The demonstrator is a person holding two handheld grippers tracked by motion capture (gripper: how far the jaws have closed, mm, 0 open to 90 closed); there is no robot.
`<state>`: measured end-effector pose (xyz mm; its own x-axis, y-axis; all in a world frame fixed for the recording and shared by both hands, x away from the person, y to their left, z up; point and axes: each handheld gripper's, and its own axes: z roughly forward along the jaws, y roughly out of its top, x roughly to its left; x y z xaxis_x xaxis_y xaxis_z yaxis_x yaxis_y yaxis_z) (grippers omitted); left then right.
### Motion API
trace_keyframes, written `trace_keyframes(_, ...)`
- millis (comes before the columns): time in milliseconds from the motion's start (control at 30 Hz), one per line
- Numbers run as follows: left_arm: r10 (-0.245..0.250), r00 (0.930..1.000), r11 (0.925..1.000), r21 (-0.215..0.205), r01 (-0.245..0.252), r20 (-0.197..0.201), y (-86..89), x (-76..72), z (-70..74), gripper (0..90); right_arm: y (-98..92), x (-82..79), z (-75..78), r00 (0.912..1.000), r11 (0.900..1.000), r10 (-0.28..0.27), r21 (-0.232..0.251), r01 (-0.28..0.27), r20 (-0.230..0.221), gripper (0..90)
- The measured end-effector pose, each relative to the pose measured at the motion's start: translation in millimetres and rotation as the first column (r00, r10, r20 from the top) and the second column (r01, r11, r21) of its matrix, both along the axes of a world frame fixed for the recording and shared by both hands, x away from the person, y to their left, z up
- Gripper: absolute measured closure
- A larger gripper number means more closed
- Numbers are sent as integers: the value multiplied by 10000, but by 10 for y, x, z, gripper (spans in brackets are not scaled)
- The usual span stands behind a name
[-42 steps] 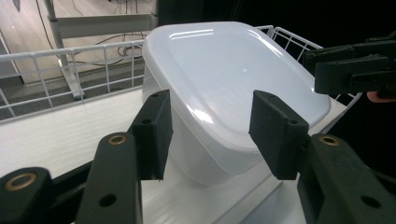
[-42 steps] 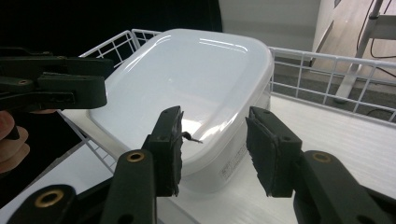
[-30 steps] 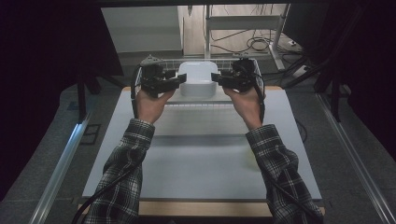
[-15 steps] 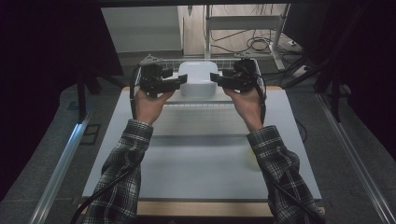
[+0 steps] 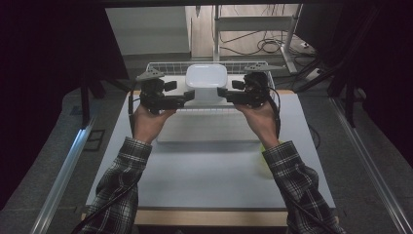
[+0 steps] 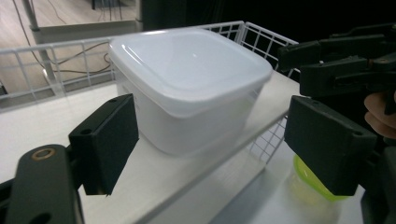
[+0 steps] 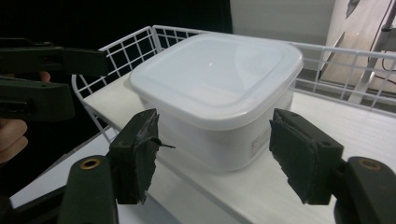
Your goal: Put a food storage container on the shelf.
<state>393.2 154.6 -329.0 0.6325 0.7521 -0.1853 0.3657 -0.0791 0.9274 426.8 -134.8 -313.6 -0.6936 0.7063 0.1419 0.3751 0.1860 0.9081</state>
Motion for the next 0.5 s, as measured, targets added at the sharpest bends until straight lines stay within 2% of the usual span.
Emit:
trace_keyframes(400,-563,9984,9984,27,562,54,56,-285,-187,156,-51,-163,-109,9997,9993,249,-275,-247,49,265)
trace_keyframes(500,-570,9984,9984,-38,570,-69,89,-334,-231,147,-68,-184,-127,9996,9993,269,-261,-268,55,256)
